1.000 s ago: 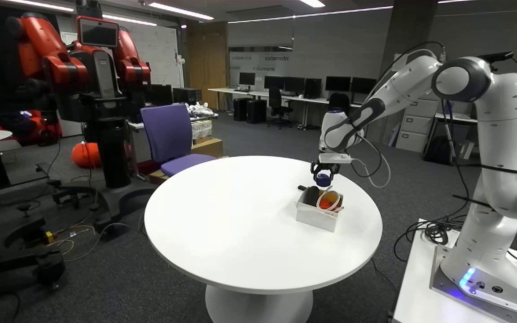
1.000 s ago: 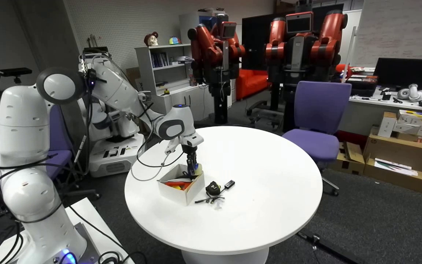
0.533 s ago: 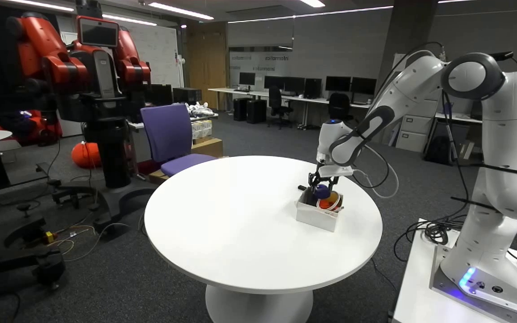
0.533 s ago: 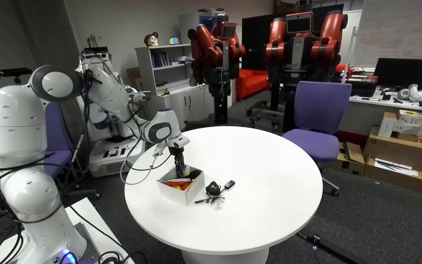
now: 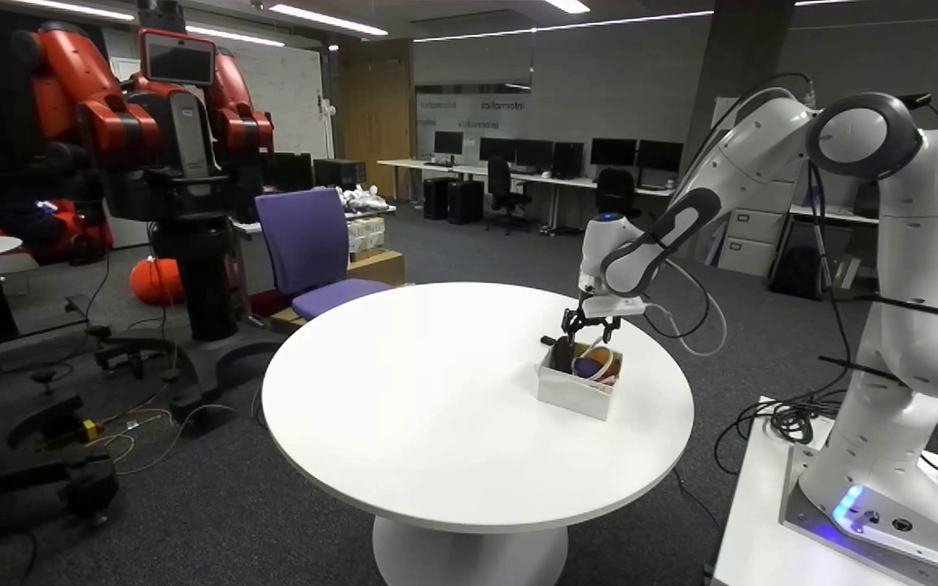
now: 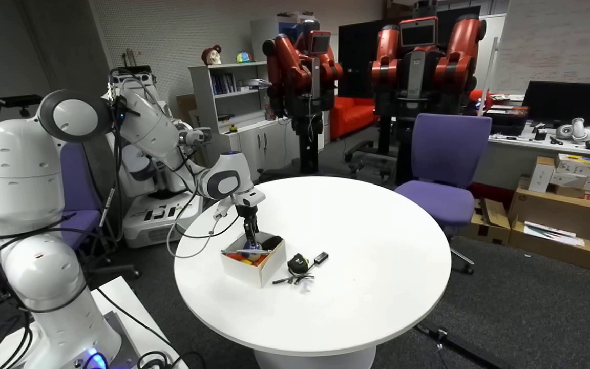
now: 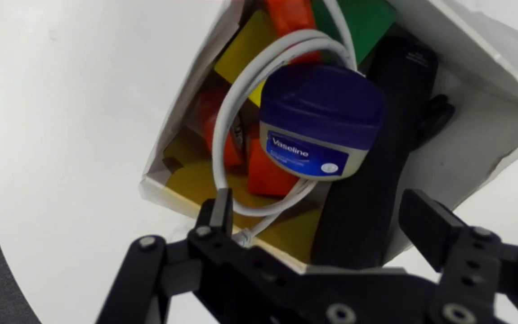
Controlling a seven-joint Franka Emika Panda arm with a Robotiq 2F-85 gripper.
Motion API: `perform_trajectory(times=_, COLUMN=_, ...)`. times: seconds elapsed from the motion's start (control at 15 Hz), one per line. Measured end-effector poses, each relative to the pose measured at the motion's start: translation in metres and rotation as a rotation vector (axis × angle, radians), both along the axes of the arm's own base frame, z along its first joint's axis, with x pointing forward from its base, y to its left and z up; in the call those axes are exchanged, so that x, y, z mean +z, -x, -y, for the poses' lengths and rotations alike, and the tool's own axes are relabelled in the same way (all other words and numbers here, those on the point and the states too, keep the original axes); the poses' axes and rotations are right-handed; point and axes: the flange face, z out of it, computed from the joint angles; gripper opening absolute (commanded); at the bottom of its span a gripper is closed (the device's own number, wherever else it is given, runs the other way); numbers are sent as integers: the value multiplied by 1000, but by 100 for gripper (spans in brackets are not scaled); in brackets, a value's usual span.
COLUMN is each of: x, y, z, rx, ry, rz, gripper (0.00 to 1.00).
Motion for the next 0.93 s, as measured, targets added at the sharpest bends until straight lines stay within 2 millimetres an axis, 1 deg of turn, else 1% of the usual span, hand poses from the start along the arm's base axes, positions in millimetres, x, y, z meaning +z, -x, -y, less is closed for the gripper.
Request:
perform_trajectory(times=0.13, x=13, y=3, z=27, rx=-2, ry=-18, rz=1, gripper=100)
perform_trajectory(times=0.33, x=33, y=9, z=81, rx=-15, ry=-59, rz=-4, gripper=100)
perform_trajectory(times=0.47, x=42, y=9, z=113, rx=-25, ry=-76, rz=-10, gripper=100)
perform_trajectory(times=0.53, x=44, y=7, z=125, rx=-24, ry=-80, rz=-8, gripper=100)
perform_trajectory(times=0.6, x=46, y=3, z=135, rx=-24, ry=-83, rz=-9, gripper=100)
perform_trajectory(times=0.73, x=41, y=-8, z=146, rx=-27, ry=-95, rz=-20, gripper=100)
perform_trajectory(times=0.8, x=36, y=-14, z=149, rx=-37, ry=-103, rz=-25, gripper=100)
perform_trajectory(times=0.93, x=18, y=-28, z=153, rx=-59, ry=-120, rz=-35, gripper=100)
